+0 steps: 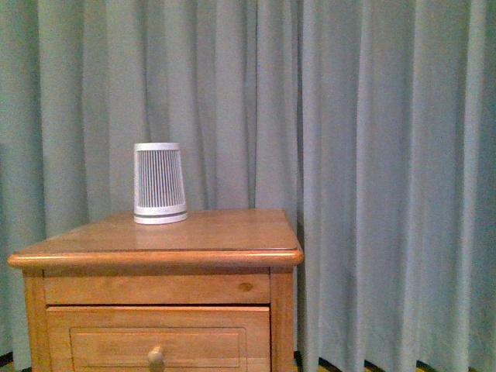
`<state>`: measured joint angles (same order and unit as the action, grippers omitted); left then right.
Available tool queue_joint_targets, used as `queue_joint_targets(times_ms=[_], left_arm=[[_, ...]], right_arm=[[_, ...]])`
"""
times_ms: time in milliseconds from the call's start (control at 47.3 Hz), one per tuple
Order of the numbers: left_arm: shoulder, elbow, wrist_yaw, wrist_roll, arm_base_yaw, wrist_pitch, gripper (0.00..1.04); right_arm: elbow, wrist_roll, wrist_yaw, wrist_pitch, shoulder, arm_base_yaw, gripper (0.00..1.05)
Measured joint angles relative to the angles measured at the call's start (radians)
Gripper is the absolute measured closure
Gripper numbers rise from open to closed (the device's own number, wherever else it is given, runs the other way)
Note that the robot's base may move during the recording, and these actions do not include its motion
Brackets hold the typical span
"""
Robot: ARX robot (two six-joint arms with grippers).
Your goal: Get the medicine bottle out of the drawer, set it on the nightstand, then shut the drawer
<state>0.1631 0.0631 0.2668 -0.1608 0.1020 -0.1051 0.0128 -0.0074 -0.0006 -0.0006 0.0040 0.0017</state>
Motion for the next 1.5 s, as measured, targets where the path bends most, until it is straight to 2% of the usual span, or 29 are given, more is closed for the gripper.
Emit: queue_joint_targets(times_ms=[63,169,232,359,444,719,930,1205,1500], left_arm=[[0.109,0.0,0.035,-0.041,0.028,0.077,0.07],[0.299,0.01,0.032,-0.05,0.036,0.266,0.07],[0.537,0.051,-0.01,-0.047,0.031,0.495,0.07],[0.837,0.137,-0.084,-0.044,0.003,0.751,0.07],[1.128,0.264,-0.155,-0.054,-0.043,0.938,0.07],[1.544,0.518,-0.258,-0.073,-0.161,1.059,0.07],[1.758,0.669,-0.286,-0.074,-0.22,1.134,0.07],[1.986,0.784,-0.259,-0.099,-0.285,1.264,0.07],[2.139,0.946,-0.279,-0.084,-0.3,1.248,0.07]], right_arm=[[0.0,0.0,0.0,0.0,0.0,0.0,0.07],[0.0,0.0,0.0,0.0,0.0,0.0,0.07],[0.0,0.0,0.0,0.0,0.0,0.0,0.07],[0.0,0.0,0.0,0.0,0.0,0.0,0.07],[0.0,0.0,0.0,0.0,0.0,0.0,0.07],[0.0,0.0,0.0,0.0,0.0,0.0,0.07],[0.0,0.0,0.0,0.0,0.0,0.0,0.07],[0.0,0.0,0.0,0.0,0.0,0.0,0.07],[0.0,0.0,0.0,0.0,0.0,0.0,0.07]])
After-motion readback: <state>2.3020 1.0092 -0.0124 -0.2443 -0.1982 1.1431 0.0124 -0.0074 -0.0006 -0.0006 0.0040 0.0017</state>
